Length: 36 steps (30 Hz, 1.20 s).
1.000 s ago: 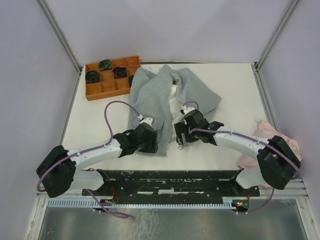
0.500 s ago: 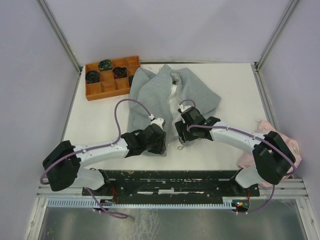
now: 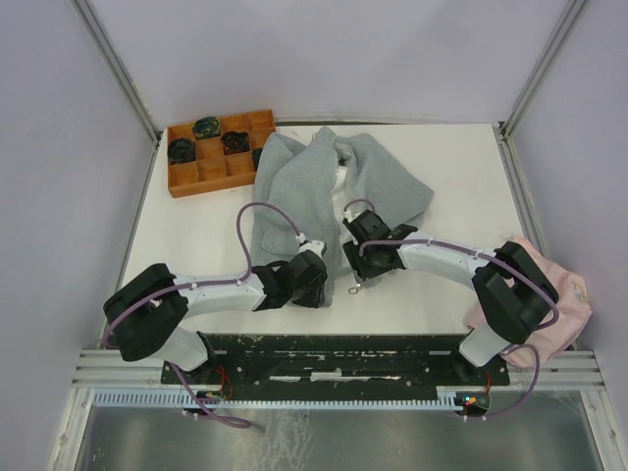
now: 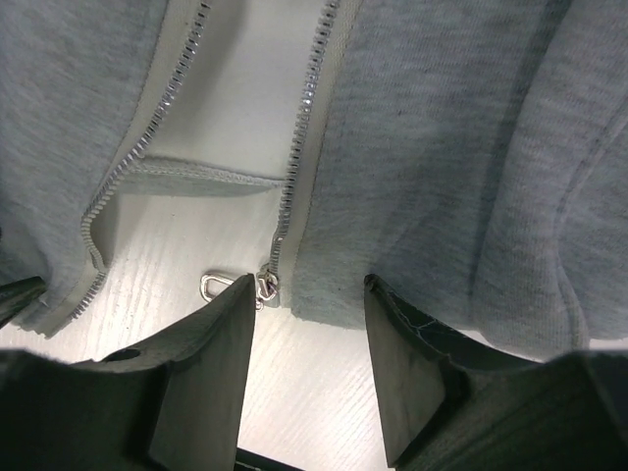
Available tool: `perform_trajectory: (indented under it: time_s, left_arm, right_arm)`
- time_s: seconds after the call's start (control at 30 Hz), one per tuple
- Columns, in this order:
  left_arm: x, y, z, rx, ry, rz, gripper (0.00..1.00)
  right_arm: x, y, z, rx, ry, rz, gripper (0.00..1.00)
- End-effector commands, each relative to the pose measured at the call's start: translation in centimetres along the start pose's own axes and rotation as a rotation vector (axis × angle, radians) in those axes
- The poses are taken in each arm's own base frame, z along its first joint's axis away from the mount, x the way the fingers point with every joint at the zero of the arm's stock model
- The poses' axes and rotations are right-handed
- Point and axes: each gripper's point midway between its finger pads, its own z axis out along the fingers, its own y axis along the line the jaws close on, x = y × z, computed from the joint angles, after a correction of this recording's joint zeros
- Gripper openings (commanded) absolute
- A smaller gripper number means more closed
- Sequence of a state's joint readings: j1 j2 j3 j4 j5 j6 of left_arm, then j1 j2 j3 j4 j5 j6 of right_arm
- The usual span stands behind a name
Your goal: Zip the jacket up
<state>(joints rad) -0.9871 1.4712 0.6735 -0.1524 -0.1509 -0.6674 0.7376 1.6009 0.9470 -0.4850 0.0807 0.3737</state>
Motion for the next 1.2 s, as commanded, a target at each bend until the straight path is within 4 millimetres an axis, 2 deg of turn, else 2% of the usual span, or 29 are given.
perform_trajectory:
  time_s: [0.0, 0.27, 0.47, 0.63, 0.77, 0.93, 1.17]
  left_arm:
    - [1.4, 0.4, 0.7, -0.012, 0.02, -0.025, 0.4]
    - [0.9, 0.3, 0.2, -0.001, -0.002, -0.036, 0.41]
    - [0.8, 0.1, 0.0, 0.007, -0.004, -0.04, 0.42]
    - [0.3, -0.3, -0.4, 0.023, -0.02, -0.048, 0.43]
    - [-0.4, -0.6, -1.0, 0.039, -0.046, -0.059, 0.44]
    - [-1.2, -1.0, -1.7, 0.057, -0.076, -0.068, 0.44]
    - [-1.9, -1.5, -2.7, 0.085, -0.107, -0.085, 0.45]
  right_arm:
    - [-1.0, -0.2, -0.4, 0.018, -0.017, -0.011, 0.56]
    - [0.0, -0.9, 0.5, 0.056, 0.027, -0.019, 0.51]
    - [1.3, -1.4, 2.2, 0.087, 0.077, -0.019, 0.48]
    - [2.5, -0.8, 3.4, 0.056, 0.134, -0.012, 0.5]
    - [2.5, -0.8, 3.1, 0.057, 0.135, -0.005, 0.51]
    - [1.7, -0.7, 2.4, 0.053, 0.098, 0.001, 0.44]
    - [3.2, -0.4, 4.2, 0.037, 0.14, 0.026, 0.34]
